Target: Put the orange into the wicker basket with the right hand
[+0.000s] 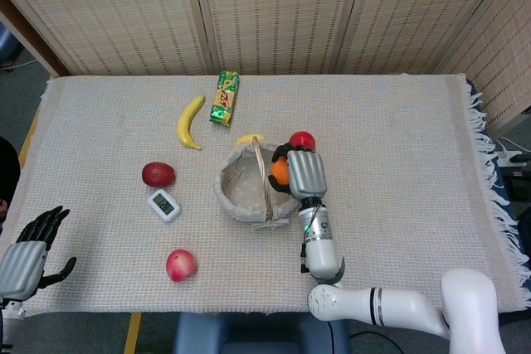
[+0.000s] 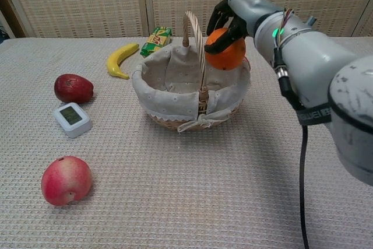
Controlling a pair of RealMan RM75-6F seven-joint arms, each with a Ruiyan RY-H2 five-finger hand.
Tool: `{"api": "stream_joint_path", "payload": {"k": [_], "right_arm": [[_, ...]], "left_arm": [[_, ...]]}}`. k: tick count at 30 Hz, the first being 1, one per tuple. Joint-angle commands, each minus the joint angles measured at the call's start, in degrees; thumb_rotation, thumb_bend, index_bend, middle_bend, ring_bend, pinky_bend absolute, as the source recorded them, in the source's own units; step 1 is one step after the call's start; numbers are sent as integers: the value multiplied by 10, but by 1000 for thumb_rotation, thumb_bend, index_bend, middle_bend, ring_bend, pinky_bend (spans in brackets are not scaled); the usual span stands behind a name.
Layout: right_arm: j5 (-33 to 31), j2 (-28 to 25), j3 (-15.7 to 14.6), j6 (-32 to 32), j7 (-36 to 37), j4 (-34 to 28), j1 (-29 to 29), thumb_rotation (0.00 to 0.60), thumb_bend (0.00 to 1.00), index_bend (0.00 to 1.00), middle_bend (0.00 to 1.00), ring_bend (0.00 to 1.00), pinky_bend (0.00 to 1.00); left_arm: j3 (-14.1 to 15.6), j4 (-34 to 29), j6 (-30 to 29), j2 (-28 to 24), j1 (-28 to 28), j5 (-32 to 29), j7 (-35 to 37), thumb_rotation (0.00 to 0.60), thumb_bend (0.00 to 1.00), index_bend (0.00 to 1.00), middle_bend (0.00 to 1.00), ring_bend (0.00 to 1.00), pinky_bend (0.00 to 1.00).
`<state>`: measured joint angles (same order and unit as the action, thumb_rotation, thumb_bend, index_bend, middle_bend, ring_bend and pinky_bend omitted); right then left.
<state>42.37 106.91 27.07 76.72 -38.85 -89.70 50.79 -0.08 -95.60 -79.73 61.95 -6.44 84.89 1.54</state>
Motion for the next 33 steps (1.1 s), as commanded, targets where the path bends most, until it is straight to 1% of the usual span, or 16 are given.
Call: {"api": "stream_joint_path", "payload": {"k": [1,4,5,7,8,11,12,13,14,15,17,22,25,28,31,33], "right_arm": [[-2,11,-10,-4,-3,12,6,600,317,501,381,309,506],[-4,13,-12,-6,-3,12,6,600,198,512,140,76,324],[-6,12,-10,-6,-2,10,5,600,166,516,69,26,261],[-8,9,-7,-4,-5,8,5,600,130,522,7,0,179],[-9,7,-5,-2,-6,7,4,600,120,526,0,0,143],[-14,0,3,2,-8,-1,2,600,113,530,0,0,116],[-14,-3,4,4,-9,-3,1,600,112,436,0,0,115],[-14,-4,4,4,-9,-4,1,600,112,382,0,0,115],[-14,-4,4,4,-9,-5,1,600,111,275,0,0,115],[-14,-5,4,4,-9,-5,1,600,111,195,0,0,113],[-15,-11,5,5,-9,-12,-2,600,110,0,0,0,107],[-12,-47,-2,5,1,-60,-24,600,110,0,0,0,96],[1,-86,-20,6,6,-111,-47,600,110,0,0,0,94],[23,-149,-59,7,7,-177,-85,600,110,0,0,0,81],[70,-232,-122,13,11,-237,-135,600,110,0,0,0,58],[97,-273,-162,18,18,-259,-164,600,110,0,0,0,50]], "left_arm": [[1,1,0,0,0,1,0,600,329,0,0,0,103],[1,0,1,-1,0,0,0,600,329,0,0,0,103],[1,-1,1,-1,0,0,0,600,330,0,0,0,103],[1,-1,0,-1,0,1,0,600,330,0,0,0,103],[1,-1,0,0,0,1,-1,600,330,0,0,0,103],[1,-1,1,0,0,1,-2,600,330,0,0,0,103],[1,-1,1,0,0,0,-2,600,329,0,0,0,103],[1,-1,1,0,0,0,-2,600,329,0,0,0,104],[1,-2,1,0,0,0,-2,600,330,0,0,0,104],[1,-2,1,0,0,0,-2,600,330,0,0,0,104],[0,-2,2,0,-1,-1,-3,600,330,0,0,0,104],[0,-2,1,0,0,-1,-4,600,329,0,0,0,103],[1,-2,2,-1,0,-2,-4,600,330,0,0,0,103],[1,-1,2,-2,0,-2,-5,600,329,0,0,0,103],[1,-2,1,-1,0,-2,-8,600,327,0,0,0,103],[1,-2,1,-1,0,-2,-11,600,328,0,0,0,103]]}}
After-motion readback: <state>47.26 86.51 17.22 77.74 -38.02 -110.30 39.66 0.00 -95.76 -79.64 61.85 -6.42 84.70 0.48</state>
